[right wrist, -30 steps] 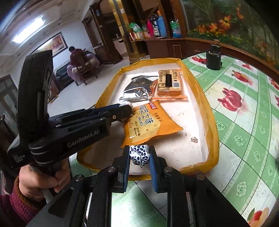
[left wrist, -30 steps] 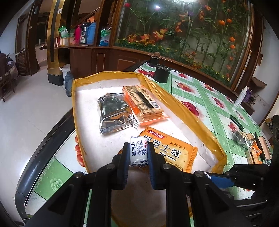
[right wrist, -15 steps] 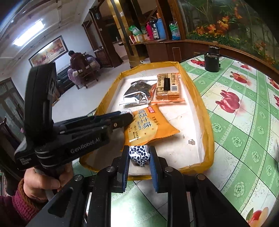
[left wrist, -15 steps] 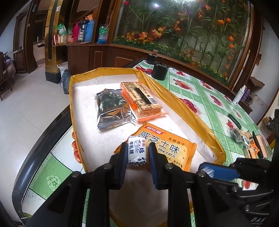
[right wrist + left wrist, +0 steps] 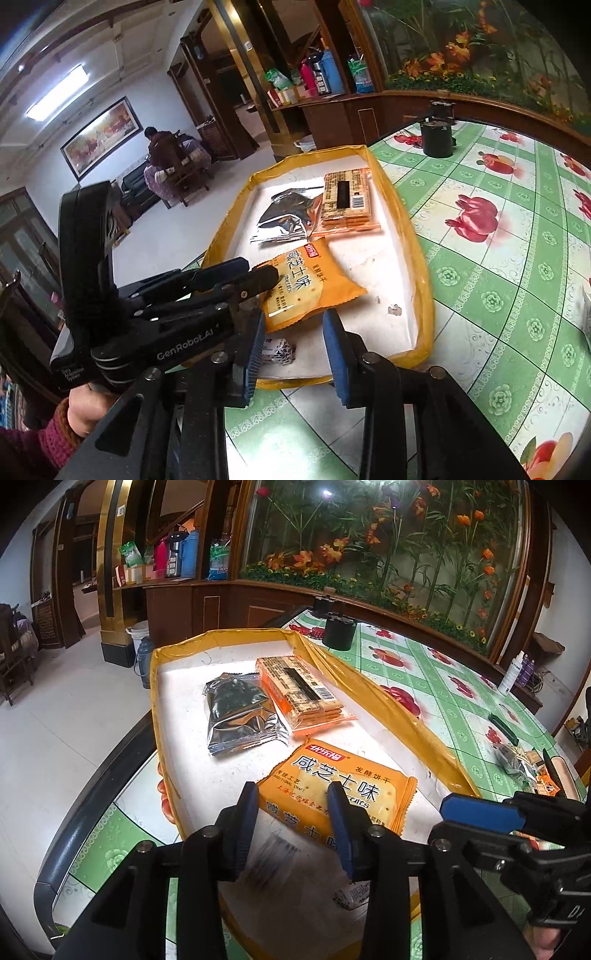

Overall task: Organize snacks
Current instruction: 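Carry both candies to the white tray and open both grippers inside, then move back to the table and grasp the saltine cracker pack with the left gripper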

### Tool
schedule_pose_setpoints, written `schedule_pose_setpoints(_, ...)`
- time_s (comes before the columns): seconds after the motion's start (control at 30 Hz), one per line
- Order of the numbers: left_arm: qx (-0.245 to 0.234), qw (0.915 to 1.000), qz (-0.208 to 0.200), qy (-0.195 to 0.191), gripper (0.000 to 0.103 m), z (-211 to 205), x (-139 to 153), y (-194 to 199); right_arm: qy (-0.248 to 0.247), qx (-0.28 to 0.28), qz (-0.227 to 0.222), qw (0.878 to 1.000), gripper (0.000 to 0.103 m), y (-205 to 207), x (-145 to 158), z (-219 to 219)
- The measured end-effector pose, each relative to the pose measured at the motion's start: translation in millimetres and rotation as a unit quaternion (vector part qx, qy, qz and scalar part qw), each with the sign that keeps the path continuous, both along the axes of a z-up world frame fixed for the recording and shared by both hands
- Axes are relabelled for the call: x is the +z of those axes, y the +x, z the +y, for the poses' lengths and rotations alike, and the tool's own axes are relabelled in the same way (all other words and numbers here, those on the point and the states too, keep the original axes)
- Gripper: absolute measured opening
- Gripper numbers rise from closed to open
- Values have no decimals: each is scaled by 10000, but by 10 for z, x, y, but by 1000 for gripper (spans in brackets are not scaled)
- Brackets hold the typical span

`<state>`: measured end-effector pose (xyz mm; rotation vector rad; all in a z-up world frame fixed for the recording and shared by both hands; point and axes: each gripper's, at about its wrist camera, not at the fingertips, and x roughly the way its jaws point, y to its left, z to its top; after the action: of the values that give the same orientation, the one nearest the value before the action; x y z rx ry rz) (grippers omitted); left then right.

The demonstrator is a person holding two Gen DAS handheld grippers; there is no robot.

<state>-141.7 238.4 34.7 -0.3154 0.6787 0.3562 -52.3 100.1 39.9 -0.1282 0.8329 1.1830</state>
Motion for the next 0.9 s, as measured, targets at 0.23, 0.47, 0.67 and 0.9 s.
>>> schedule_pose_setpoints(0.23,-43,10000,-22,-26,37,-19,-5,3,2,-100,92,9999,36,91,-24,-23)
schedule_pose_setpoints(0.47,-86,9999,-29,-53,38,-32,-8,1,37,-158,203,9997,36,134,-35,-50)
schedule_pose_setpoints(0.67,-109,9998,-138,-69,43,-40,11,-34,186,-315,199,9991,36,220,14,-121)
schedule_pose_setpoints(0.9,-305,9993,-179,81,44,-115,32,-27,348,-1011,158,9941,36,520,91,-294)
